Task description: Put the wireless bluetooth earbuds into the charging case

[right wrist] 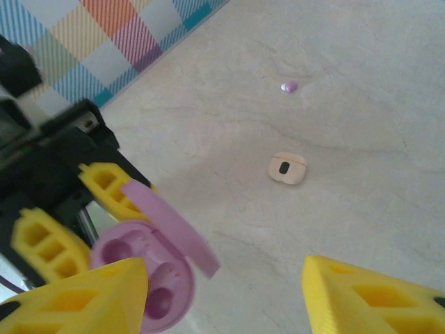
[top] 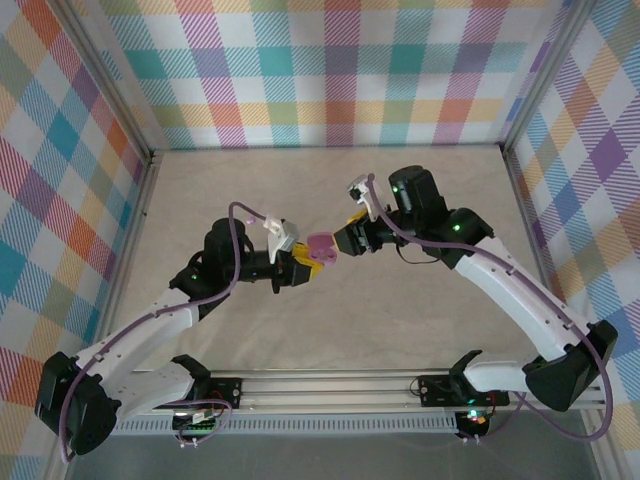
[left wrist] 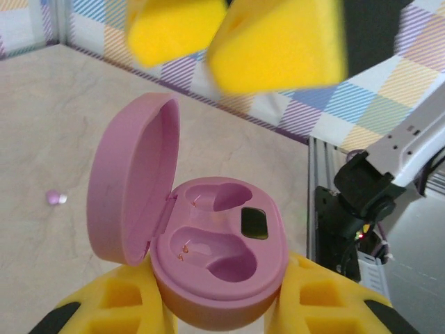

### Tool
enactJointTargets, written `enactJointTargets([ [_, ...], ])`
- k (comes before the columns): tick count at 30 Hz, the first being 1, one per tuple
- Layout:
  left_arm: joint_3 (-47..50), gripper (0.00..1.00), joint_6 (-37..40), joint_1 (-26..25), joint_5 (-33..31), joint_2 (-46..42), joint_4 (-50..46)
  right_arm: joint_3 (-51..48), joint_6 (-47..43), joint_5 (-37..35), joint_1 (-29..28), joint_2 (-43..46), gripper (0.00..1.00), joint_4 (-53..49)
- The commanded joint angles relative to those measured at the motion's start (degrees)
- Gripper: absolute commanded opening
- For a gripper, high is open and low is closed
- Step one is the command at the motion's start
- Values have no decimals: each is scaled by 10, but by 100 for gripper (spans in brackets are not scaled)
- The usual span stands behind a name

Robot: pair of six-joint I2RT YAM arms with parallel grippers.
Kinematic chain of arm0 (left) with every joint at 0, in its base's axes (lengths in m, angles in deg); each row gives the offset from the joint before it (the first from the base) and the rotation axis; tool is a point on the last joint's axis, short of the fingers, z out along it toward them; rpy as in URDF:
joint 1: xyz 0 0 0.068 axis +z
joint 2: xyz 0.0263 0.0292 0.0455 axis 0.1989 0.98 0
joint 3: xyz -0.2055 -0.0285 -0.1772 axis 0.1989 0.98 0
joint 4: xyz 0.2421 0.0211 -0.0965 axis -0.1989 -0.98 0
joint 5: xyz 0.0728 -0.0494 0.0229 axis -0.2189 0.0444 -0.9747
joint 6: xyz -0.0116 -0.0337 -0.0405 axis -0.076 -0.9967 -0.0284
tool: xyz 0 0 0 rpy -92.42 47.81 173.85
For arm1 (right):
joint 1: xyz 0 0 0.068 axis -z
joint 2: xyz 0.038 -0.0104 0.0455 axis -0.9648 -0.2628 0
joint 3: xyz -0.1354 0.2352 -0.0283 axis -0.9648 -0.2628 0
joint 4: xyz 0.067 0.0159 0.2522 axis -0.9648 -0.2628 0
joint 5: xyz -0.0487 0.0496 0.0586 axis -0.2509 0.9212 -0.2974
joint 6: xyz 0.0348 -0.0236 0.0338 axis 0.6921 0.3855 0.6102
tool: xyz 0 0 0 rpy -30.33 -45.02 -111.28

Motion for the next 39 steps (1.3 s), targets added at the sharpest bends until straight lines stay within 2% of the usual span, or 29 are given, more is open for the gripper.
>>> enactJointTargets([
  [1, 15, 0, -13, 2, -36, -7, 30, 36, 70, 64, 17, 19, 60, -21],
  [3, 24, 0, -20, 4, -45, -8, 41, 50, 84, 75, 24, 19, 59, -45],
  [7, 41, 0, -25, 5, -65, -14, 49, 59, 105, 34, 48, 31, 60, -87],
  [9, 47, 0, -26, 6, -74, -20, 49, 55, 125, -15, 77, 29, 59, -113],
  [11, 53, 0, -25, 7, -82, -26, 46, 49, 134, -93, 89, 14, 54, -141],
  [14, 59, 0, -21, 7, -90, -34, 39, 52, 142, -183, 89, -40, 49, -177],
  [18, 57, 0, -12, 7, -97, -37, 24, 52, 165, -232, 87, -139, 43, -167],
  [21, 53, 0, -2, 7, -101, -35, 11, 55, 171, -301, 80, -217, 38, -147],
  [26, 50, 0, 11, 7, -102, -29, -1, 112, 154, -316, 74, -354, 34, -137],
  [30, 53, 0, 15, 7, -101, -28, -3, 167, 141, -328, 71, -428, 32, -138],
  [39, 62, 0, 15, 8, -99, -29, 8, 245, 143, -340, 79, -508, 32, -159],
])
